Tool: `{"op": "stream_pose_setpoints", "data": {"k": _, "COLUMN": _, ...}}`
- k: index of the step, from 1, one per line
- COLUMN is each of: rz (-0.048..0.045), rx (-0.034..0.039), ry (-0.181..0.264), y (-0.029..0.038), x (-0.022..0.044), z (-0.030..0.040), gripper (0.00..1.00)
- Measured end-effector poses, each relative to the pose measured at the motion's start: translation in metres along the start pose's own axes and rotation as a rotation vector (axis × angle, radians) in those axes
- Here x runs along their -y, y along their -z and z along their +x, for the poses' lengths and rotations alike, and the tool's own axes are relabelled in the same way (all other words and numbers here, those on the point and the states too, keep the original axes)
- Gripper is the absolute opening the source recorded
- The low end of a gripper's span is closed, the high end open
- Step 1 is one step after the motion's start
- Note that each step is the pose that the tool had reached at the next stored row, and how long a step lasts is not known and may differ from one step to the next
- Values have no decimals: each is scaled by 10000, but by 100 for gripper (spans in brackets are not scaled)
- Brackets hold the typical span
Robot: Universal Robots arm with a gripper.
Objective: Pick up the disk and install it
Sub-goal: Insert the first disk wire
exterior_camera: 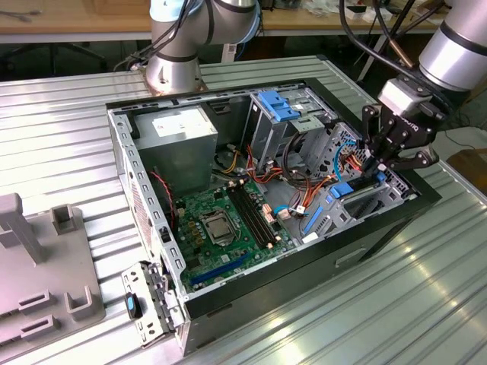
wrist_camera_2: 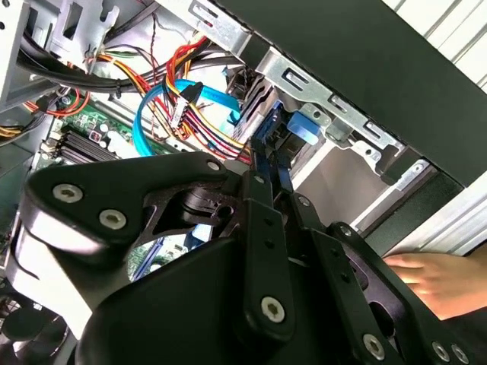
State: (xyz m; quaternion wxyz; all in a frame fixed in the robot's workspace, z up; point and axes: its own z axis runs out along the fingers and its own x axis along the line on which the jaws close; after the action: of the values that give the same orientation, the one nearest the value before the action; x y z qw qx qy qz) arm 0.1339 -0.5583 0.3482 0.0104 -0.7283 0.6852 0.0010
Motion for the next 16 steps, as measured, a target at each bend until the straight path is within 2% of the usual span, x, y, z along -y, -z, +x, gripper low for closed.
{"op": "stream_pose_setpoints", "data": {"k": 4, "rz": 1, "rx": -1, "ry": -39, "y": 1, "x": -2, "z": 29, "gripper": 17}}
{"op": "stream_pose_setpoints", "data": {"k": 11, "rz": 4, "rx": -11, "ry": -281, "y": -1, "x": 0, "z": 32, "gripper": 17}}
{"op": "stream_pose_setpoints", "data": {"k": 16, "rz": 4, "rx": -15, "ry": -282, "y": -3, "x": 0, "z": 32, "gripper": 17}}
